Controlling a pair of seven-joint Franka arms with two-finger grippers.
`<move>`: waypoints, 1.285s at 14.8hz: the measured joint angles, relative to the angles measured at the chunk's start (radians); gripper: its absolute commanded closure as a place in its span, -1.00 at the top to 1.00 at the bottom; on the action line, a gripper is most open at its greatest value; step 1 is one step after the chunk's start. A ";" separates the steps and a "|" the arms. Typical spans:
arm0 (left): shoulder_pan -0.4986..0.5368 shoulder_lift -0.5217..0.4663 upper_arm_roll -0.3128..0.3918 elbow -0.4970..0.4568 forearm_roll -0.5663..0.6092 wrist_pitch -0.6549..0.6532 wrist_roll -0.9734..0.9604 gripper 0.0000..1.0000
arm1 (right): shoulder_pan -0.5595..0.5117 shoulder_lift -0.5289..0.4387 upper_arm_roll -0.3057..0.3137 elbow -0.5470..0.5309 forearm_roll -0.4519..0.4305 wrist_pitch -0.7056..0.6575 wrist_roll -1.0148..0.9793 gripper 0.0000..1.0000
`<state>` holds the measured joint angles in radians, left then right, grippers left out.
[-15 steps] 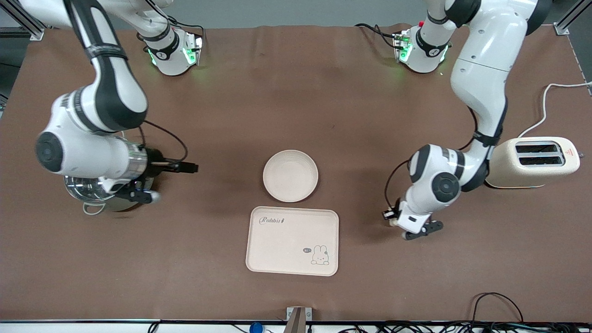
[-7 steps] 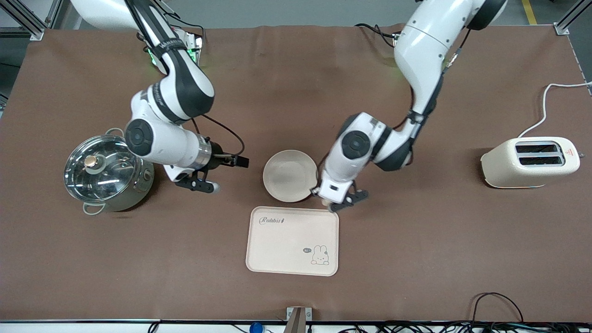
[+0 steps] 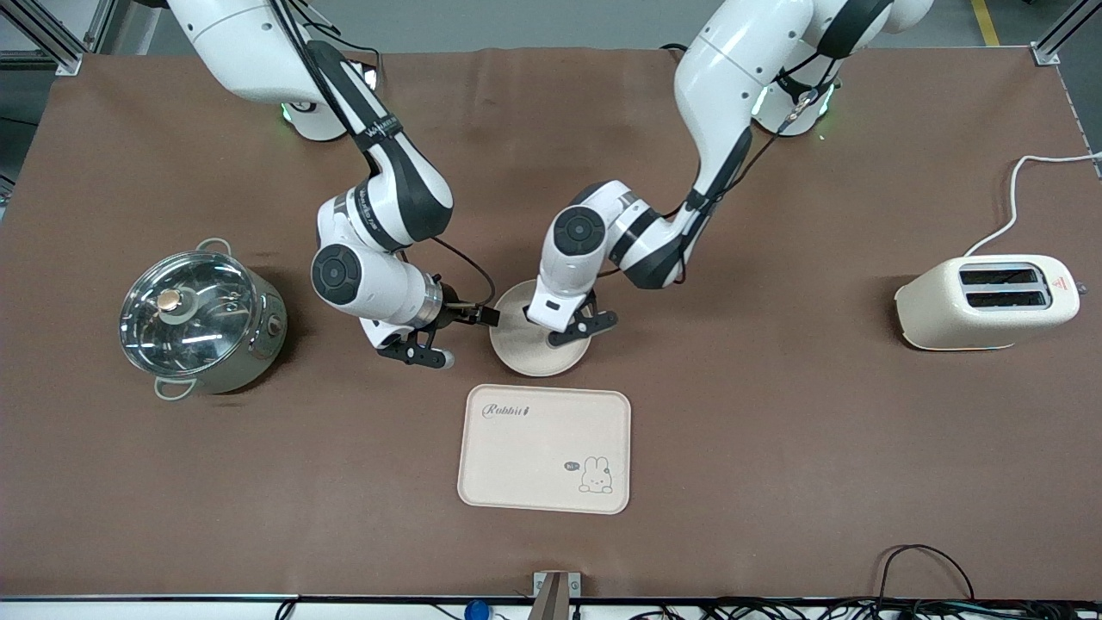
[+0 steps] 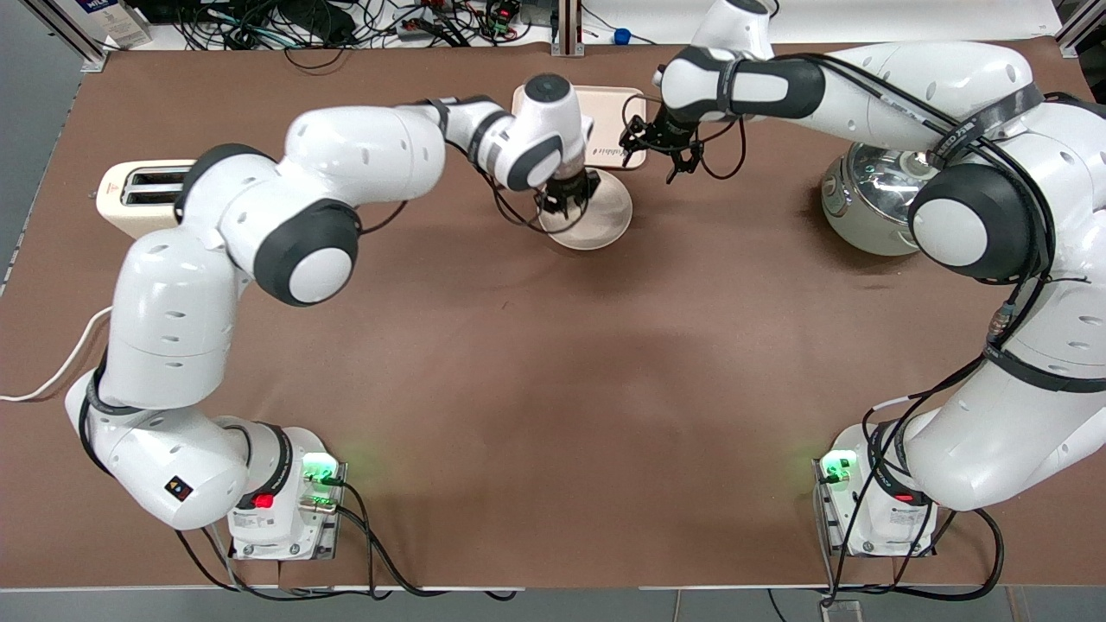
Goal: Place bun in plate and plate on tray
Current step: 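Lower the bun onto the plate while the right gripper approaches, then raise the left arm away while the right gripper lowers to the plate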
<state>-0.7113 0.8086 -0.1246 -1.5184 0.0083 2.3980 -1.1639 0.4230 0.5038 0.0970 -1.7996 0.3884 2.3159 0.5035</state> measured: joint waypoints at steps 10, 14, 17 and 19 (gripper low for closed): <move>0.145 -0.101 0.037 0.175 0.001 -0.163 0.112 1.00 | 0.080 0.001 0.000 -0.161 0.000 0.254 0.000 0.88; 0.304 -0.265 0.043 0.184 0.017 -0.326 0.336 1.00 | 0.094 0.005 -0.001 -0.174 0.000 0.272 0.002 0.77; 0.404 -0.385 0.044 0.184 0.117 -0.483 0.593 1.00 | 0.095 0.008 -0.003 -0.175 0.000 0.274 0.002 0.62; 0.441 -0.458 0.045 0.184 0.150 -0.543 0.669 1.00 | 0.095 0.011 -0.004 -0.176 0.000 0.284 0.003 0.56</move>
<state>-0.2705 0.3507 -0.0795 -1.3342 0.1584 1.8549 -0.4948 0.5180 0.5146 0.0933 -1.9754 0.3884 2.6004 0.5069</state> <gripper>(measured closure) 0.000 0.167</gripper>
